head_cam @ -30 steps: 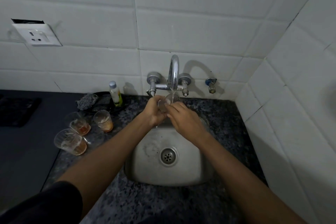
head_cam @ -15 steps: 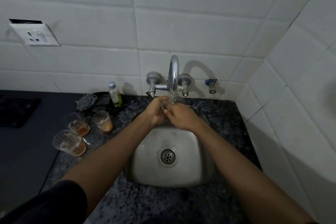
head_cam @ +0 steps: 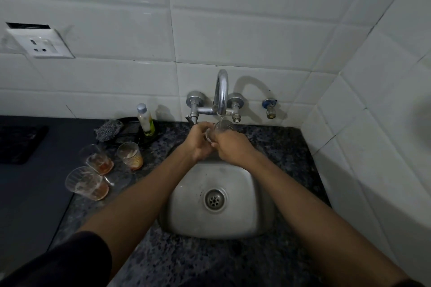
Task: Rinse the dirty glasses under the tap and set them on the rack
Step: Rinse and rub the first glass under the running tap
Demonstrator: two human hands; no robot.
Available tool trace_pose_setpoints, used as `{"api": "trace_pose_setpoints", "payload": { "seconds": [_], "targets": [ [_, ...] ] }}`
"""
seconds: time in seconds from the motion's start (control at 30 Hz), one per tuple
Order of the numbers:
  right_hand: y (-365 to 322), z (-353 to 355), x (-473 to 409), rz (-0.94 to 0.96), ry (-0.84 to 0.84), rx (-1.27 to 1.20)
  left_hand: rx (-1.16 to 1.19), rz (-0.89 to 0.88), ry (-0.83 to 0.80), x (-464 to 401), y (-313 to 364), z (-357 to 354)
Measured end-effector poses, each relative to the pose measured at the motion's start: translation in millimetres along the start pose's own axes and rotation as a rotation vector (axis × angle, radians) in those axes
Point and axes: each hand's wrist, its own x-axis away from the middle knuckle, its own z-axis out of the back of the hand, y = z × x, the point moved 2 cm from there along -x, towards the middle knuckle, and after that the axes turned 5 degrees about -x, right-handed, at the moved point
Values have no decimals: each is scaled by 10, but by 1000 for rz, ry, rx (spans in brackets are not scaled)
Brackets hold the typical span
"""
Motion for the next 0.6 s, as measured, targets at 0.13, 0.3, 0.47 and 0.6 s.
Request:
{"api": "trace_pose_setpoints", "payload": {
  "seconds": [0.13,0.3,0.47,0.6],
  "targets": [
    [27,-22,42,146,35,92,-63,27,-16,16,66,3],
    [-45,0,56,6,1,-99,-52,15,24,5,53,-6],
    [-25,105,108,36,18,132,-154,40,-6,-8,53,34],
    [-14,60,135,37,10,97,-192,22,-4,-13,69,14]
  ]
}}
